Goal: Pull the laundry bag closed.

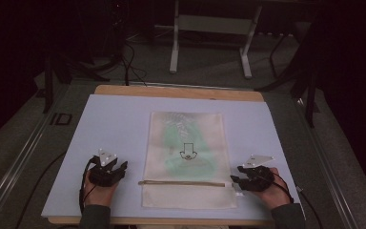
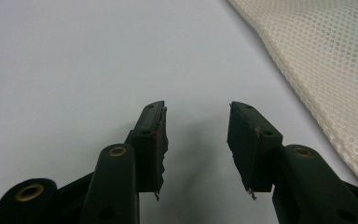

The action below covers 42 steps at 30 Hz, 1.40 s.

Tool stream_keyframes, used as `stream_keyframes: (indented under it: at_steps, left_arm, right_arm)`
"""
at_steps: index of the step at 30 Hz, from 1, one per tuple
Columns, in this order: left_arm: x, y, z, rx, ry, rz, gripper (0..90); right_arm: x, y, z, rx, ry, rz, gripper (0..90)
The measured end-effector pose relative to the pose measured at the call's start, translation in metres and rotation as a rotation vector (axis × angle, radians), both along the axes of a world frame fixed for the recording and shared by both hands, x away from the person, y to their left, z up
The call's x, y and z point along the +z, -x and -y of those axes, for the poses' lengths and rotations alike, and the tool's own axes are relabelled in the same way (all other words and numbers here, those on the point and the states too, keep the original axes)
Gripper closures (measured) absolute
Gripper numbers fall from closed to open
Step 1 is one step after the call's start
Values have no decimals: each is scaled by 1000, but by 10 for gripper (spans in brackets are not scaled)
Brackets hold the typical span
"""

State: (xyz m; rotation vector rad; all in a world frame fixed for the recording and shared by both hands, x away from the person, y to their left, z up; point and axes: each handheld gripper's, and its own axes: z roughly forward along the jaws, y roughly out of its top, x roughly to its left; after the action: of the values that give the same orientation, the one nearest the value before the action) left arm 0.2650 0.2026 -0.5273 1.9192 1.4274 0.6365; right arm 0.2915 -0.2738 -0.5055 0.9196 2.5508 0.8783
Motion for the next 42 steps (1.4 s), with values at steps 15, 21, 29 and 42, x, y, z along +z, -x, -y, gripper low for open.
stream_keyframes:
  at_steps: [15, 21, 29, 42]
  left_arm:
    - [1, 1, -2, 9, 15, 3, 563]
    - [1, 2, -1, 12, 12, 9, 562]
    - [1, 2, -2, 11, 14, 9, 561]
    - [1, 2, -2, 10, 10, 2, 558]
  right_arm:
    - [1, -3, -23, 68, 37, -14, 528]
    - [3, -5, -33, 100, 52, -19, 525]
    - [4, -7, -41, 133, 52, -24, 521]
    - [10, -9, -55, 174, 62, -12, 520]
